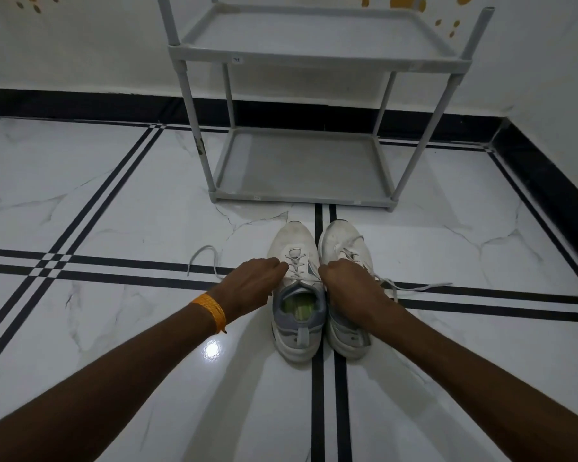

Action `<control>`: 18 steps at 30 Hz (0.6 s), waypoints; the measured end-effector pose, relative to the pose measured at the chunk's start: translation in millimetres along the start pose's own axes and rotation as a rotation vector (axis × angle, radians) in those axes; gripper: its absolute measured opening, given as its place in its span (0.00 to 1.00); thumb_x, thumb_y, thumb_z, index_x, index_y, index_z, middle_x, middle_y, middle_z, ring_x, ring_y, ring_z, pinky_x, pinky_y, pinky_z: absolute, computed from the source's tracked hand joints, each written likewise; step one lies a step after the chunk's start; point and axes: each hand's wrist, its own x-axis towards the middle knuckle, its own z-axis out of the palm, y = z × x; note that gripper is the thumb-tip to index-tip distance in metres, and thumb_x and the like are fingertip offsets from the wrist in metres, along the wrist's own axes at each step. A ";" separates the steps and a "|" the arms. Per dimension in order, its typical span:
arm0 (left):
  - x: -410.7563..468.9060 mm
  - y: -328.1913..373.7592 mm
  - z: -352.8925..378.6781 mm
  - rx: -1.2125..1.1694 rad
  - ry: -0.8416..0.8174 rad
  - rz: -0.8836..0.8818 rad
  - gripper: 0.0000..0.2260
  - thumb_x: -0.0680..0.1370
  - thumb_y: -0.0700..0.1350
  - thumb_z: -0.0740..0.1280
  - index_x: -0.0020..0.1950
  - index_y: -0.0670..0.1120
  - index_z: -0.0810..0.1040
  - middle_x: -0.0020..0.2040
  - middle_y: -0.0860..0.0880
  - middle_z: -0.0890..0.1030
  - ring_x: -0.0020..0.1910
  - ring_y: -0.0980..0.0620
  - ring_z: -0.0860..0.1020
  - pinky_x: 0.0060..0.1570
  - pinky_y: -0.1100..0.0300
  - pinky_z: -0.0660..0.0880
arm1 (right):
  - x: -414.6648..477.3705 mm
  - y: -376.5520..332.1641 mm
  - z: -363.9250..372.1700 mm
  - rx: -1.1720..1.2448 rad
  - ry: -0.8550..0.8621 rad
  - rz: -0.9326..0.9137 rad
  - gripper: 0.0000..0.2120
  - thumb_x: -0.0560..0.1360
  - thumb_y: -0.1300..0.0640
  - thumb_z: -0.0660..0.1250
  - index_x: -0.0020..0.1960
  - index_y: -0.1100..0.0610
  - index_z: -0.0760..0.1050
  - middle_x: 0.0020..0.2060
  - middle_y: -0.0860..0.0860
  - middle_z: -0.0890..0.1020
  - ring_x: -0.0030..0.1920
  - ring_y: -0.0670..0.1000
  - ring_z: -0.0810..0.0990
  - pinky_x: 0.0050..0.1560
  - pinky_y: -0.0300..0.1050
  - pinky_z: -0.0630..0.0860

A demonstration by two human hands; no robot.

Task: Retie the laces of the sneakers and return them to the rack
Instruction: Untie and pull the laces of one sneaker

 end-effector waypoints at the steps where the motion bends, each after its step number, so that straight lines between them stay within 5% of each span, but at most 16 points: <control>1: -0.1 -1.0 2.3 -0.018 0.014 -0.005 0.14 0.73 0.35 0.70 0.58 0.40 0.74 0.52 0.39 0.80 0.45 0.42 0.79 0.44 0.53 0.76 | 1.2 -0.2 -0.9 0.011 -0.012 0.014 0.09 0.69 0.68 0.66 0.49 0.63 0.76 0.46 0.62 0.82 0.47 0.62 0.80 0.45 0.51 0.75; 5: 0.8 -6.6 -2.0 -0.260 0.028 -0.171 0.07 0.76 0.39 0.67 0.53 0.41 0.76 0.49 0.45 0.76 0.48 0.46 0.75 0.42 0.62 0.69 | 5.0 3.7 -18.1 0.407 -0.045 0.172 0.07 0.75 0.63 0.63 0.44 0.60 0.81 0.40 0.53 0.84 0.39 0.50 0.81 0.42 0.43 0.77; 8: -3.0 -11.3 -17.8 -0.769 -0.029 -0.418 0.08 0.80 0.44 0.64 0.53 0.41 0.78 0.53 0.46 0.77 0.52 0.49 0.76 0.42 0.69 0.71 | 2.0 6.5 -33.6 0.909 -0.102 0.268 0.08 0.76 0.59 0.66 0.43 0.56 0.83 0.42 0.46 0.84 0.43 0.41 0.82 0.43 0.34 0.73; 10: -7.2 -11.7 -28.9 -1.096 -0.052 -0.534 0.11 0.81 0.45 0.62 0.54 0.40 0.80 0.55 0.45 0.80 0.54 0.49 0.78 0.42 0.69 0.75 | 0.4 7.9 -35.7 1.182 -0.062 0.331 0.09 0.76 0.57 0.66 0.42 0.57 0.83 0.46 0.50 0.86 0.50 0.44 0.82 0.50 0.37 0.74; 14: -8.5 -2.0 -39.5 -1.449 0.110 -0.525 0.13 0.82 0.45 0.59 0.48 0.41 0.81 0.57 0.43 0.83 0.60 0.45 0.79 0.61 0.53 0.74 | 5.8 1.1 -29.1 1.711 0.003 0.368 0.10 0.80 0.59 0.61 0.47 0.59 0.81 0.54 0.56 0.85 0.59 0.53 0.81 0.62 0.46 0.73; 18: -2.9 19.7 -32.9 -1.529 0.255 -0.493 0.11 0.82 0.45 0.61 0.51 0.39 0.79 0.53 0.42 0.84 0.56 0.46 0.82 0.58 0.52 0.78 | 14.4 -15.8 -23.0 1.857 0.081 0.413 0.09 0.80 0.61 0.62 0.55 0.64 0.77 0.54 0.59 0.83 0.56 0.55 0.83 0.57 0.48 0.78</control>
